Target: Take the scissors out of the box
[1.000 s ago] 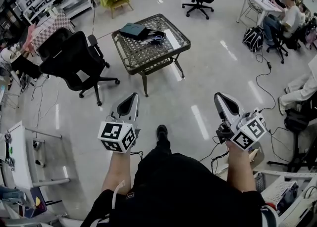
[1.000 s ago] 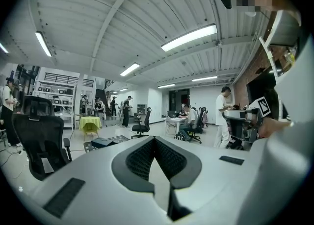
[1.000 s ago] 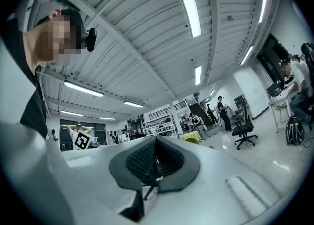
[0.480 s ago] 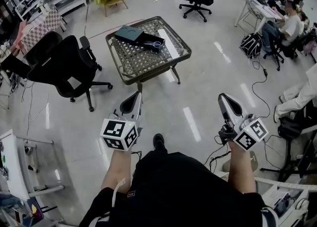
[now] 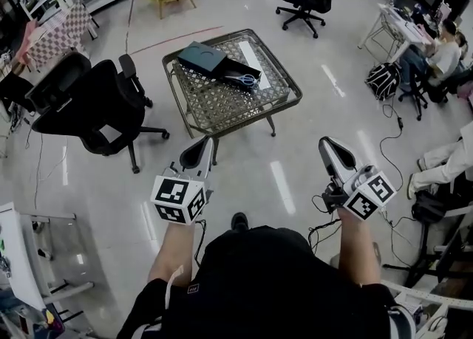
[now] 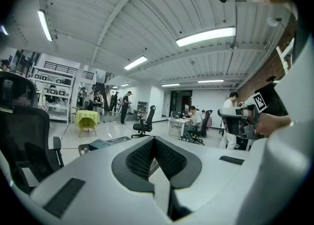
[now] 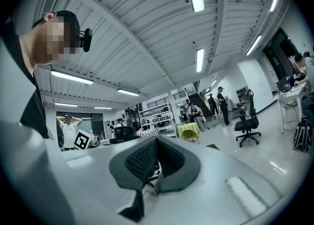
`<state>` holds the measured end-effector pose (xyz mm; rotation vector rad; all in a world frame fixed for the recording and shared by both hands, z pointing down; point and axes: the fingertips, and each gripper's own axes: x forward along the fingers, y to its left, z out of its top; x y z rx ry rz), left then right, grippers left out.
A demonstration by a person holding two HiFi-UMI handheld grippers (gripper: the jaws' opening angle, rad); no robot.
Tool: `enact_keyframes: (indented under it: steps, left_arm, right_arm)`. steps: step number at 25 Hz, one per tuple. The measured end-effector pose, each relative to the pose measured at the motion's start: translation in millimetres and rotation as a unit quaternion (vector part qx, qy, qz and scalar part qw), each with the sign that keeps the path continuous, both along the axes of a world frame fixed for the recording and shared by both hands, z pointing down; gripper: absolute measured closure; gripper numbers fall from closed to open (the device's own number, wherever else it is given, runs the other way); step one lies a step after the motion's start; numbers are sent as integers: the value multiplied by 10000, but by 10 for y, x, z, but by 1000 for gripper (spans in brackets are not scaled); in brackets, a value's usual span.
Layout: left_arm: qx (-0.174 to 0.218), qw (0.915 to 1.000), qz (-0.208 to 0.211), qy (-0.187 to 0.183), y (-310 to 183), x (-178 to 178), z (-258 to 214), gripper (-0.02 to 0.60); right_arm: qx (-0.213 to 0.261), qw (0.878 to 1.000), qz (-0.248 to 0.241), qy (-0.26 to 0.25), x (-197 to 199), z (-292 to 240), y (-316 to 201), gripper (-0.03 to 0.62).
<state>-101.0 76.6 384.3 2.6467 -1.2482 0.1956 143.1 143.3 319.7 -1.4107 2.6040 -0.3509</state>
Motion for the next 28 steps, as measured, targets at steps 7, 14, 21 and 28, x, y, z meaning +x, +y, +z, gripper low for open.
enact_keyframes:
  steps: [7, 14, 21, 28]
  left_arm:
    - [-193, 9998, -99, -41, -379, -115, 157, 577]
    - [-242, 9993, -258, -104, -704, -154, 214, 577]
    - [-343, 9969, -668, -228, -1164, -112, 288, 577]
    - [-444, 9935, -918, -505, -1809, 267, 286, 577]
  right_arm:
    - [-148, 9995, -228, -136, -200, 151, -544, 580]
    - [-231, 9986, -391, -287, -202, 266, -1014, 580]
    - [-302, 9951, -804, -490, -123, 393, -1743, 580]
    - [-545, 9897, -1177, -604, 163, 554, -2537, 579]
